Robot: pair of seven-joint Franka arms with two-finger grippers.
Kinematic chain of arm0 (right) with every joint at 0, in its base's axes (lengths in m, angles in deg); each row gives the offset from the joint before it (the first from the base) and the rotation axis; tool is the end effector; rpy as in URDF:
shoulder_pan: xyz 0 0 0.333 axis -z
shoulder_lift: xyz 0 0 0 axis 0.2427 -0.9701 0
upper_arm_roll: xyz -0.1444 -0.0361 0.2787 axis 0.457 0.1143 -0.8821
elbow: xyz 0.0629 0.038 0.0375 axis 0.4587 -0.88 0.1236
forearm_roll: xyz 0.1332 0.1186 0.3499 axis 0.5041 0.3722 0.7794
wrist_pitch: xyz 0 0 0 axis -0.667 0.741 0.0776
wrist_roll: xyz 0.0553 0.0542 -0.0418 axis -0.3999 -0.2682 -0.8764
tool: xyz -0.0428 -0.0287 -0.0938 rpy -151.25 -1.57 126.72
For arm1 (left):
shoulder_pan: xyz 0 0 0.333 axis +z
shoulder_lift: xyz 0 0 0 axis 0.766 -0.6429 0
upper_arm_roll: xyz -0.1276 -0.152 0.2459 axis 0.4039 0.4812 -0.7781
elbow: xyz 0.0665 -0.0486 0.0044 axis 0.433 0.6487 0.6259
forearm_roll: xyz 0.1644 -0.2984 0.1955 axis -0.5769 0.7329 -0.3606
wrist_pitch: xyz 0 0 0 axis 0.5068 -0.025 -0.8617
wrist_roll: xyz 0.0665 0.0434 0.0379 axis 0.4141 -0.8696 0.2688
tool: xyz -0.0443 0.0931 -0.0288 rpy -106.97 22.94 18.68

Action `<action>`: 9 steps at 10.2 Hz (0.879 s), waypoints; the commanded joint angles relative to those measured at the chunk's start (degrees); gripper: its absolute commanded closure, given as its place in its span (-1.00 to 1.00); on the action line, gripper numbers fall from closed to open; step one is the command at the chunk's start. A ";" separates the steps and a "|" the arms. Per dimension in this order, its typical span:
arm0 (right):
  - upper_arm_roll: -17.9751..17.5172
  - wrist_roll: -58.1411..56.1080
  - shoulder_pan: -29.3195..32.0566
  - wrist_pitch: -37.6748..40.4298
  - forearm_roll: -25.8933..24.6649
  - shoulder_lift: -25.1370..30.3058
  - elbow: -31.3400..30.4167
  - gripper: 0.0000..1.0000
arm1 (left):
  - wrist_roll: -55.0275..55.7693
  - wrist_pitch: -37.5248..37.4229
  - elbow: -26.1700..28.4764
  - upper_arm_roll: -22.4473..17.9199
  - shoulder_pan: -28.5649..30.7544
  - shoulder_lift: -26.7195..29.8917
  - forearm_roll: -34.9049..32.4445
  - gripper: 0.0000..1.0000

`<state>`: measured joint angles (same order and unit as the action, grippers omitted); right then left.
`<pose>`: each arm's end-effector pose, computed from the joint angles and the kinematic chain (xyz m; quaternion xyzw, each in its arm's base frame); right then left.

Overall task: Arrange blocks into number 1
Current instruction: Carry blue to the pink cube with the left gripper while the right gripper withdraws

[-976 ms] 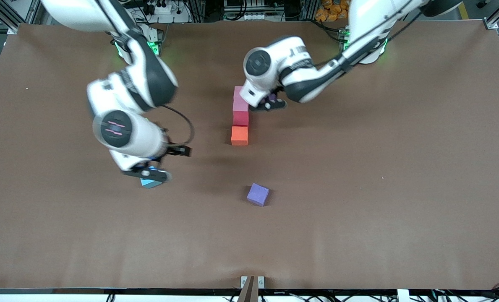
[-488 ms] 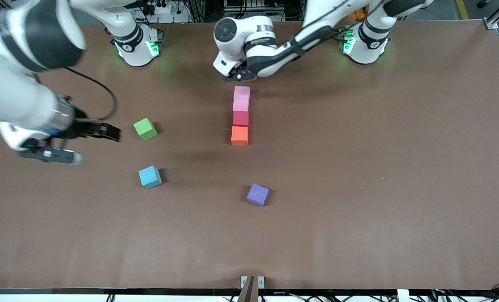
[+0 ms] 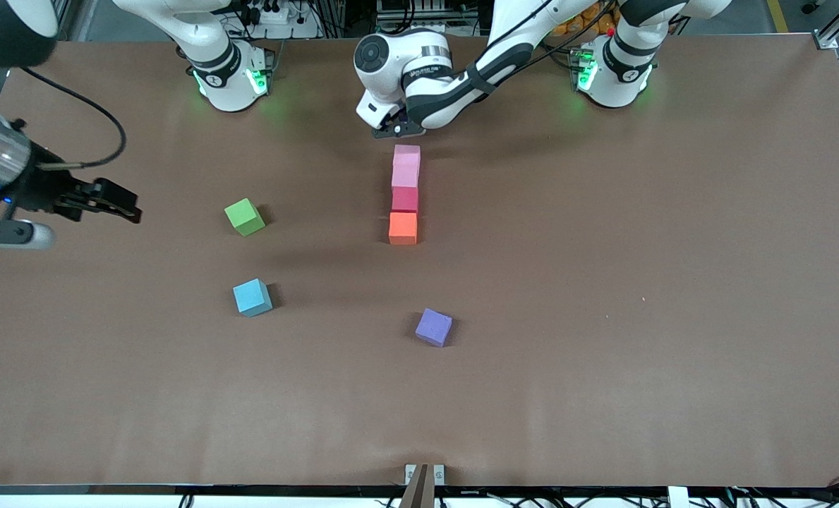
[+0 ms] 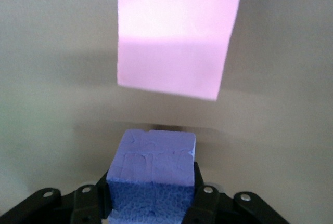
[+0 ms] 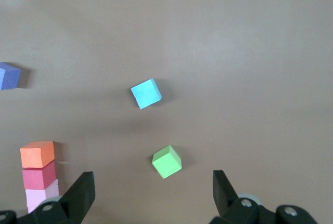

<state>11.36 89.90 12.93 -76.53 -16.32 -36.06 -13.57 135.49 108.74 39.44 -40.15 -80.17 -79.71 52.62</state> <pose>0.5895 0.0523 0.6294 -0.9997 0.0075 0.0055 0.0231 0.1957 -0.5844 0.2164 -0.9873 -0.0266 0.1388 0.0727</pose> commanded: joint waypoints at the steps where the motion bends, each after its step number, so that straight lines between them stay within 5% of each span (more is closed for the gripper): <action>1: -0.29 -5.12 2.52 -0.71 -1.45 4.87 -1.07 -1.00 | -1.22 1.79 -0.81 -1.27 -0.41 -0.43 0.34 1.00; 3: 4.78 -5.55 4.11 -0.37 2.73 5.31 -1.51 -1.00 | -4.12 2.76 -0.90 -1.53 -0.32 -0.43 0.25 1.00; 6: 6.90 -5.64 2.79 5.95 1.80 5.85 -2.04 -1.00 | -4.31 3.03 -0.90 -2.76 -0.58 -0.60 0.25 1.00; 8: 6.40 -5.56 2.09 5.70 0.49 5.94 -2.65 -1.00 | -4.83 3.03 -1.77 -3.38 -0.58 -1.30 0.16 1.00; 9: 3.17 -5.64 2.43 5.87 -2.92 6.02 -2.65 -1.00 | -5.96 3.03 -2.13 -3.47 -0.58 -1.57 0.25 1.00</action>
<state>16.99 84.43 15.93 -70.72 -15.98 -31.48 -14.85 131.77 111.44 38.83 -42.99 -80.15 -80.24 52.62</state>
